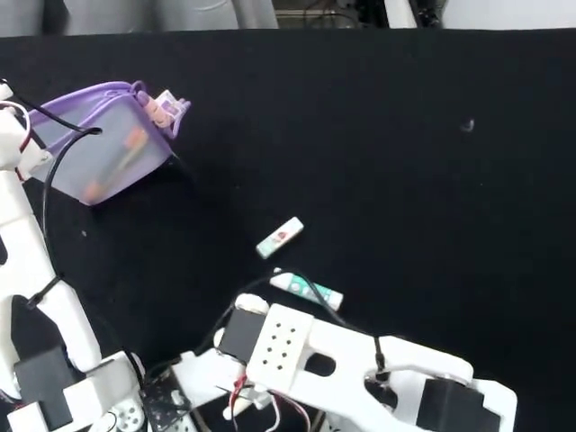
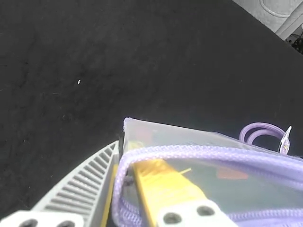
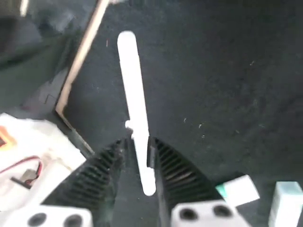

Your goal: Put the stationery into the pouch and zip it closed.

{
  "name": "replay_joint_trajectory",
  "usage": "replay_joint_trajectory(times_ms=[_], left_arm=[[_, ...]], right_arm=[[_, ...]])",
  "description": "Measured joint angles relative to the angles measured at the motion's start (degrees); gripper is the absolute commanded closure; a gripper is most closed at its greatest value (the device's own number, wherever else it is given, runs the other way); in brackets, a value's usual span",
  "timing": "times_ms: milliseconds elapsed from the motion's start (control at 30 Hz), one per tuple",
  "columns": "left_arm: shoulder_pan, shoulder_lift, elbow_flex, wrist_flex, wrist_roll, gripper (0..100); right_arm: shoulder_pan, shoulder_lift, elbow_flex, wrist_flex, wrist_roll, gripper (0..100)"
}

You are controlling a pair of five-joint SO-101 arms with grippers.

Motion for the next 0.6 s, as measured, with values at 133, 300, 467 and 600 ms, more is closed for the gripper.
replay_joint_trajectory(times_ms=[133, 300, 467, 600], left_arm=[[0.0, 0.09, 0.0, -2.02, 0.0, 97], [-0.53, 0.18, 0.0, -4.75, -0.18, 97], [-4.84, 3.52, 0.0, -6.86, -0.18, 97], [-9.85, 7.65, -2.37, -7.21, -0.62, 97]], right_arm=[[-2.46, 0.0, 1.32, 0.0, 0.0, 93.1], [-5.27, 0.0, 1.32, -0.09, 0.0, 93.0], [-5.19, 0.0, 3.52, -4.48, 0.0, 93.0], [-5.19, 0.0, 6.51, -9.14, 0.0, 92.8]])
